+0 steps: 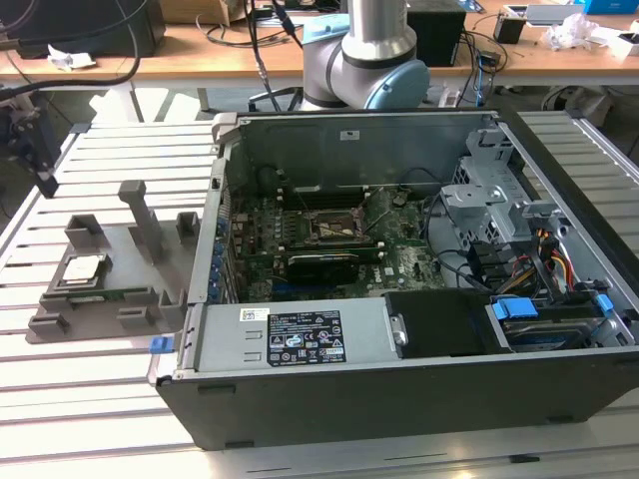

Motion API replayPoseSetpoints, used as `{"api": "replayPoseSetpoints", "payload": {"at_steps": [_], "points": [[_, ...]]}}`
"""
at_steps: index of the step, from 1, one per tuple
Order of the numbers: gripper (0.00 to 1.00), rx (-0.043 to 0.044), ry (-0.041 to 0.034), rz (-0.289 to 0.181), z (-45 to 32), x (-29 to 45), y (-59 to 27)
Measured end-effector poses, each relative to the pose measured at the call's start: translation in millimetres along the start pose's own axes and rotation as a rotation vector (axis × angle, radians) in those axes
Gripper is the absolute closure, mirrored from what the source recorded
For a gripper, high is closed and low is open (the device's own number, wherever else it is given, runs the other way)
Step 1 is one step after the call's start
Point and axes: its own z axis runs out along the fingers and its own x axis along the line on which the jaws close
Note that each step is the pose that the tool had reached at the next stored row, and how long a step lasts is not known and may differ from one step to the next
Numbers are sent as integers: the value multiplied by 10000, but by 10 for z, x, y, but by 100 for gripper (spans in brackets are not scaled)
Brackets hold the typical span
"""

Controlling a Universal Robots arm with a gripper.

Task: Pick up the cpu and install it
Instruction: 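Pick up the cpu and move it towards the insertion slot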

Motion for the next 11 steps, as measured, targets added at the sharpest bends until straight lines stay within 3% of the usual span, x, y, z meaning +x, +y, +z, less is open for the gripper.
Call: {"api": "replayPoseSetpoints", "payload": {"at_steps": [11], "points": [[34, 0, 0, 1, 91, 3, -1]]}}
